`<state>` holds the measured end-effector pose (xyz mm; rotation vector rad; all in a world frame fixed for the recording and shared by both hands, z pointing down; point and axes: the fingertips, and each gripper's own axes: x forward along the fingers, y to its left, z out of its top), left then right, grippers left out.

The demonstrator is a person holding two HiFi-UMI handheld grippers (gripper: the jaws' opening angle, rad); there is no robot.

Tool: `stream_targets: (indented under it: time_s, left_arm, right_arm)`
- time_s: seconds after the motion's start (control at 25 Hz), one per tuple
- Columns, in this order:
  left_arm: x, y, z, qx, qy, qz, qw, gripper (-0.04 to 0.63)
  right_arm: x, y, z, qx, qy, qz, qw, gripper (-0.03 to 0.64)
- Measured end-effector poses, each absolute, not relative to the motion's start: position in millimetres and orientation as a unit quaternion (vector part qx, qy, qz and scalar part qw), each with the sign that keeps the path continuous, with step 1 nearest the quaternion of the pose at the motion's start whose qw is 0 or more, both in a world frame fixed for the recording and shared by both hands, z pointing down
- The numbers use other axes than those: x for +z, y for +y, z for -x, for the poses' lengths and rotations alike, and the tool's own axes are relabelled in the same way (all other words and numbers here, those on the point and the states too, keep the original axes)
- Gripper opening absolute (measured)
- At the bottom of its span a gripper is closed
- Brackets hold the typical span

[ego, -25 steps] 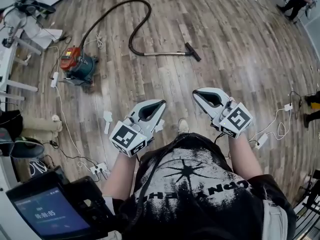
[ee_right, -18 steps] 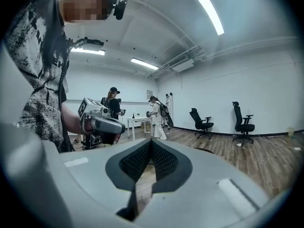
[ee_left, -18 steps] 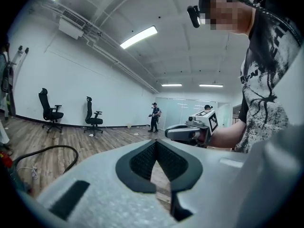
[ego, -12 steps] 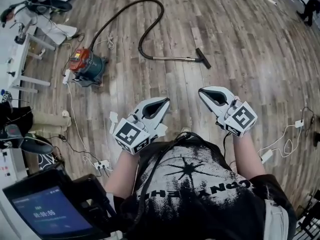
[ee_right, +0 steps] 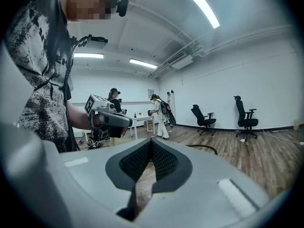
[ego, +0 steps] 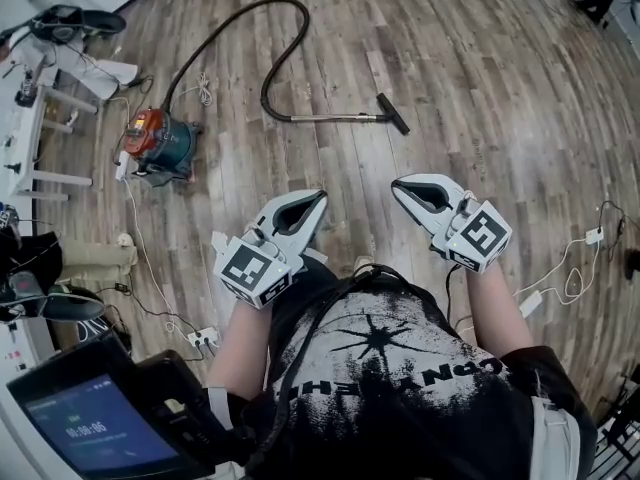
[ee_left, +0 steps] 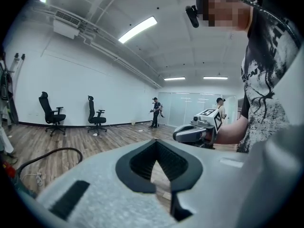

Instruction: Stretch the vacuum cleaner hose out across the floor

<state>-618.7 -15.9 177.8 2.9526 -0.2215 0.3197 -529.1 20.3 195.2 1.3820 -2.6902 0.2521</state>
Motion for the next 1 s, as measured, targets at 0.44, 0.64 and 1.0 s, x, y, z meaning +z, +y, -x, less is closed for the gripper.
stream_targets:
  time_s: [0.44,0.64,1.0]
  left_arm:
    - [184,-96,596,0.084,0.001,-0.991,0.101,0.002]
    - [171,-157,575,0.072,0.069,-0.989,0.106,0.002]
    - [184,-257,586,0.073,0.122,-0.984,0.106,0.002]
  right_arm:
    - [189,-53,523,0.08,-0.857,-0.504,0.073,0.008]
    - [175,-107,518,0.078,-0.831,-0.545,0.077,0.008]
    - [173,-209,535,0.075,-0.8,-0.59,0.076,0.008]
